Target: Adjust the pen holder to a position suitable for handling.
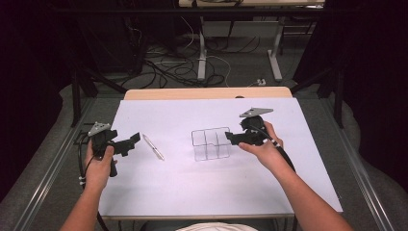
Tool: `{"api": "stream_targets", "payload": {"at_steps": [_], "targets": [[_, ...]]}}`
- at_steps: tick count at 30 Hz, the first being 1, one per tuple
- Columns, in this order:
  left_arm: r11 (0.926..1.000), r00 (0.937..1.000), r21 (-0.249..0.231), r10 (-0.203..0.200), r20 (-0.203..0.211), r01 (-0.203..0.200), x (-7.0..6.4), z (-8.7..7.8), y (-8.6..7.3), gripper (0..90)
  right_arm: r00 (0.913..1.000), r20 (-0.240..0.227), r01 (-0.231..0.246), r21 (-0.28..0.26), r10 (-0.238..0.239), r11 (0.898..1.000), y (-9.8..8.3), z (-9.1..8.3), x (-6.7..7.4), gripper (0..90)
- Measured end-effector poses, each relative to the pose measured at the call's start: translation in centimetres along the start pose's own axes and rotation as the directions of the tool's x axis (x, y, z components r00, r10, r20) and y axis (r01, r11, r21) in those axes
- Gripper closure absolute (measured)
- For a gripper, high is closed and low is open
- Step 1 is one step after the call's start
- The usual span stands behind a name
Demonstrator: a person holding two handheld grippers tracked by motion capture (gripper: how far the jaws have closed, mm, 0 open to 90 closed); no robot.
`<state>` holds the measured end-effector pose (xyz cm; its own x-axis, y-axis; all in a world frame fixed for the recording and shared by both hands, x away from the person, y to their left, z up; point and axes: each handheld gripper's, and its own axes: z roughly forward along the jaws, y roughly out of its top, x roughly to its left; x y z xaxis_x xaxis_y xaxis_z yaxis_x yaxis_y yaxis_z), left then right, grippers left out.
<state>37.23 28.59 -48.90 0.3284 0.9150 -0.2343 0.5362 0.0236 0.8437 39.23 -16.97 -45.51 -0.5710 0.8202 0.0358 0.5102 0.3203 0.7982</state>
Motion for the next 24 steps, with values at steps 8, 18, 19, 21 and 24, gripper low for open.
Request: {"api": "stream_targets", "payload": {"at_steps": [8,18,19,21,24], "targets": [[0.9992,0.9992,0.0,-0.04,-0.007,0.04,0.0,0.1,0.2,0.2,0.9998,0.008,0.021,-0.08,-0.02,0.997,-0.8,-0.9,-0.7,23.0],[0.9992,0.9992,-0.01,-0.038,-0.009,0.038,0.1,0.1,0.2,0.2,0.9897,0.058,0.137,-0.112,-0.131,0.984,-0.7,1.3,-3.9,45.9],[0.9993,0.9993,-0.007,-0.037,-0.01,0.037,0.1,0.1,0.2,0.2,0.9906,0.055,0.13,-0.103,-0.125,0.986,-0.8,1.7,-4.3,53.4],[0.9992,0.9991,-0.007,-0.041,-0.01,0.041,0.2,0.1,0.1,0.2,0.993,0.04,0.113,-0.06,-0.111,0.992,-1.2,2.8,-5.0,63.7],[0.9991,0.9991,0.003,-0.041,-0.011,0.041,0.2,0.1,0.1,0.3,0.9938,0.019,0.11,-0.025,-0.109,0.994,-1.7,4.3,-5.4,76.8]]}}
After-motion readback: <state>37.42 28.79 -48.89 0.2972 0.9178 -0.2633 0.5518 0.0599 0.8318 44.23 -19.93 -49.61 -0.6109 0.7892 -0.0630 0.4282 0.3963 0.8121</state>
